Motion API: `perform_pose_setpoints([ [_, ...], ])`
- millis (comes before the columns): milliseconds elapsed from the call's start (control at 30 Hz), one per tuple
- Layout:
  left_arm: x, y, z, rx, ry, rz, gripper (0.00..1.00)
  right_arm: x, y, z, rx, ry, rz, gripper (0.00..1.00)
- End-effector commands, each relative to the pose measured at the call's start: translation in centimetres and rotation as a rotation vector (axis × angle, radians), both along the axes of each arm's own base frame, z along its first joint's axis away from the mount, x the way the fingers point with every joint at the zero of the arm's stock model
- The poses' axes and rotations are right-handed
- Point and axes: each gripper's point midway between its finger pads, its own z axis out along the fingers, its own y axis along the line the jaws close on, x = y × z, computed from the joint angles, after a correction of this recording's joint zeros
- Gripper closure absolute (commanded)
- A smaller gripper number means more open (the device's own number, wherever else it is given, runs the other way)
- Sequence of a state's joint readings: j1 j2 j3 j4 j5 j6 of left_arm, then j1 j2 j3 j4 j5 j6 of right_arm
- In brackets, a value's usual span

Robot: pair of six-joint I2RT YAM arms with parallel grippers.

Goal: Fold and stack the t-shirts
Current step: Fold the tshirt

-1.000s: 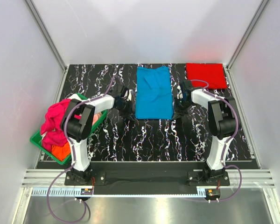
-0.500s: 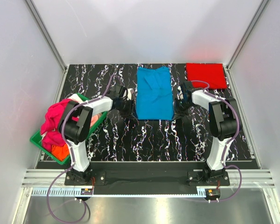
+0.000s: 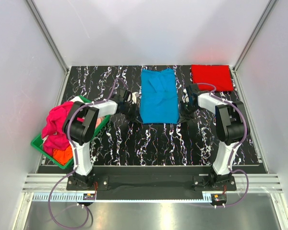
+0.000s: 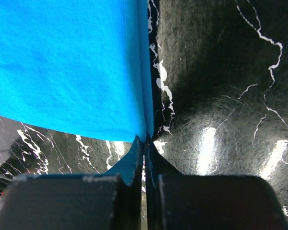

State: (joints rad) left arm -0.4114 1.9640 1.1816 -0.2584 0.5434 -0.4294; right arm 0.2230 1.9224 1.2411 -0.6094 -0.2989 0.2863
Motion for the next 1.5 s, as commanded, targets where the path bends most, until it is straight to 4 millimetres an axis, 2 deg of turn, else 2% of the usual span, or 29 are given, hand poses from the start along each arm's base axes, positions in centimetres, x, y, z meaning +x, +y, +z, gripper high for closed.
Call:
perform_pose_setpoints([
  [0, -0.4, -0.4, 0.2, -0.035, 0.012, 0.000, 1.00, 0.3, -0.3, 1.7, 0.003, -0.048, -0.027, 1.00],
  [133, -1.4, -0.2, 1.2, -0.036, -0.005, 0.020, 1.00, -1.1, 0.0, 2.5, 0.037, -0.039, -0.054, 1.00],
  [200, -2.4, 0.0, 1.8, -0.027, -0.020, 0.036, 1.00, -1.6, 0.0, 3.5, 0.049, -0.058, -0.066, 1.00],
  [267, -4.1, -0.2, 2.3, -0.036, -0.027, 0.029, 1.00, -3.0, -0.3, 3.3, 0.047, -0.040, -0.080, 1.00],
  [300, -4.4, -0.4, 2.7, -0.046, -0.035, 0.032, 1.00, -3.3, -0.3, 4.0, 0.053, -0.059, -0.085, 1.00],
  [367, -6.4, -0.6, 2.8, -0.038, -0.038, 0.019, 1.00, -5.1, -0.7, 3.5, 0.048, -0.030, -0.111, 1.00],
  [433, -7.6, -0.7, 3.0, -0.032, -0.033, 0.020, 1.00, -6.3, -0.9, 4.4, 0.062, -0.051, -0.126, 1.00],
  [467, -8.8, -0.6, 3.1, -0.027, -0.036, 0.016, 1.00, -7.7, -1.1, 3.8, 0.061, -0.018, -0.152, 1.00],
  [500, -9.5, -0.5, 3.2, -0.026, -0.027, 0.031, 1.00, -8.3, -1.2, 4.9, 0.077, -0.051, -0.160, 1.00],
  [533, -10.0, -0.5, 3.4, -0.026, -0.032, 0.038, 1.00, -9.7, -1.3, 4.5, 0.082, -0.027, -0.179, 1.00],
  [567, -11.1, -0.3, 3.9, -0.025, -0.047, 0.041, 1.00, -10.3, -1.3, 4.8, 0.094, -0.033, -0.188, 1.00],
  [600, -11.8, -0.2, 4.1, -0.022, -0.033, 0.063, 1.00, -10.7, -1.3, 6.2, 0.114, -0.078, -0.192, 1.00],
  [633, -12.9, -0.3, 4.3, -0.011, -0.029, 0.057, 1.00, -11.7, -1.5, 6.1, 0.113, -0.061, -0.208, 1.00],
  [667, -13.1, 0.0, 5.0, 0.002, -0.058, 0.078, 1.00, -12.0, -1.7, 6.7, 0.116, -0.078, -0.216, 1.00],
  [700, -14.0, 0.3, 5.0, 0.023, -0.041, 0.080, 1.00, -12.3, -1.6, 8.0, 0.137, -0.128, -0.217, 1.00],
  [833, -16.3, -0.4, 7.0, 0.011, -0.069, 0.073, 1.00, -12.9, -2.1, 10.9, 0.158, -0.195, -0.288, 1.00],
  [867, -16.1, -0.4, 8.0, -0.005, -0.093, 0.087, 1.00, -13.0, -2.2, 11.4, 0.160, -0.209, -0.295, 1.00],
  [933, -16.1, -0.1, 8.8, 0.003, -0.097, 0.106, 1.00, -12.7, -2.1, 12.8, 0.176, -0.246, -0.300, 1.00],
  [967, -15.3, -0.1, 10.0, -0.002, -0.133, 0.121, 1.00, -12.6, -2.1, 13.1, 0.182, -0.254, -0.295, 1.00],
  [1033, -15.0, 0.4, 10.2, 0.047, -0.141, 0.119, 1.00, -11.9, -1.9, 13.7, 0.184, -0.274, -0.282, 1.00],
  [1067, -14.1, 0.1, 10.9, 0.062, -0.162, 0.116, 1.00, -11.5, -2.0, 13.9, 0.178, -0.283, -0.278, 1.00],
  [1200, -12.2, 0.0, 11.3, 0.090, -0.152, 0.122, 1.00, -9.5, -2.4, 14.6, 0.129, -0.317, -0.274, 1.00],
  [1233, -11.3, 0.3, 11.3, 0.093, -0.151, 0.142, 1.00, -8.6, -2.5, 15.5, 0.122, -0.347, -0.270, 1.00],
  [1300, -9.5, 0.1, 11.7, 0.093, -0.158, 0.142, 1.00, -7.2, -2.7, 15.2, 0.086, -0.341, -0.276, 1.00],
  [1333, -7.8, 0.1, 12.2, 0.089, -0.162, 0.160, 1.00, -6.1, -2.5, 16.3, 0.087, -0.365, -0.264, 1.00],
  [1367, -7.0, 0.1, 12.6, 0.083, -0.165, 0.158, 1.00, -5.3, -2.4, 16.5, 0.084, -0.370, -0.257, 1.00],
  [1400, -6.2, 0.2, 12.7, 0.088, -0.168, 0.155, 1.00, -4.4, -2.1, 15.7, 0.071, -0.339, -0.248, 1.00],
  [1433, -4.9, 0.6, 13.1, 0.078, -0.169, 0.171, 1.00, -3.0, -1.9, 17.0, 0.075, -0.376, -0.233, 1.00],
  [1467, -3.6, -0.2, 13.7, 0.057, -0.174, 0.150, 1.00, -2.2, -1.7, 17.1, 0.075, -0.375, -0.223, 1.00],
])
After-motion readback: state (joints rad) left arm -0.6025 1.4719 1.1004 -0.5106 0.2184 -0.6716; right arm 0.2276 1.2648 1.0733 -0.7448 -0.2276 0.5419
